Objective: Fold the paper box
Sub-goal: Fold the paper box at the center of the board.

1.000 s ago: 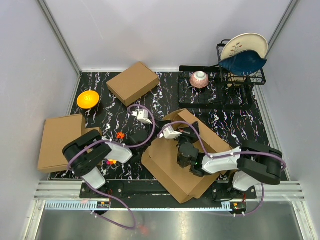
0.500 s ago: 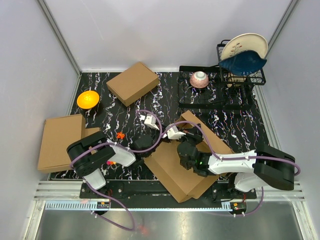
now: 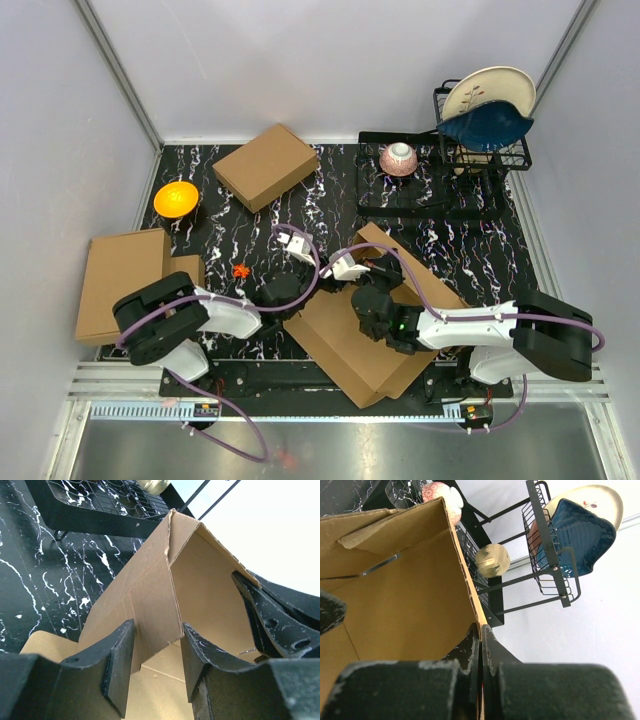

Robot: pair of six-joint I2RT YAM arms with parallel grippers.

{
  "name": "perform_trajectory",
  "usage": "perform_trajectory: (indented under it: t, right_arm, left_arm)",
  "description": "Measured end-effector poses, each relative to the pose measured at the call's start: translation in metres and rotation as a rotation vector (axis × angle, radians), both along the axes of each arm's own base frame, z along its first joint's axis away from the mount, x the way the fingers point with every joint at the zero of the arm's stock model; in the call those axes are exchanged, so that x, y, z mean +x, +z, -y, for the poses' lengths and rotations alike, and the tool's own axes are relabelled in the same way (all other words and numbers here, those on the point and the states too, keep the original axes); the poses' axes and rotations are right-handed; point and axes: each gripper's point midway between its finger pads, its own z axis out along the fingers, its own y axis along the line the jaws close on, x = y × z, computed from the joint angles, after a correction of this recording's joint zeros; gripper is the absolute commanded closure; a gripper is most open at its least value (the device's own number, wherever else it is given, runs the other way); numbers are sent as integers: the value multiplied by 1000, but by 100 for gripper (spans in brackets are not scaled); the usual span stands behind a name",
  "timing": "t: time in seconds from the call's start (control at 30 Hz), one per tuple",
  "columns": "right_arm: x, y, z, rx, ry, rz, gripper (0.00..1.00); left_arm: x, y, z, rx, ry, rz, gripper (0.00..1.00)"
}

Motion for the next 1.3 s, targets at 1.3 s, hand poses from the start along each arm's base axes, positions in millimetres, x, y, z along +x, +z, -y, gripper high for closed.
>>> perform_trajectory:
  t: [1.3]
  right_arm:
    - [3,1,-14,7,42,-22,100]
  left_arm:
    - [-12,-48,-77,342,115,86,51]
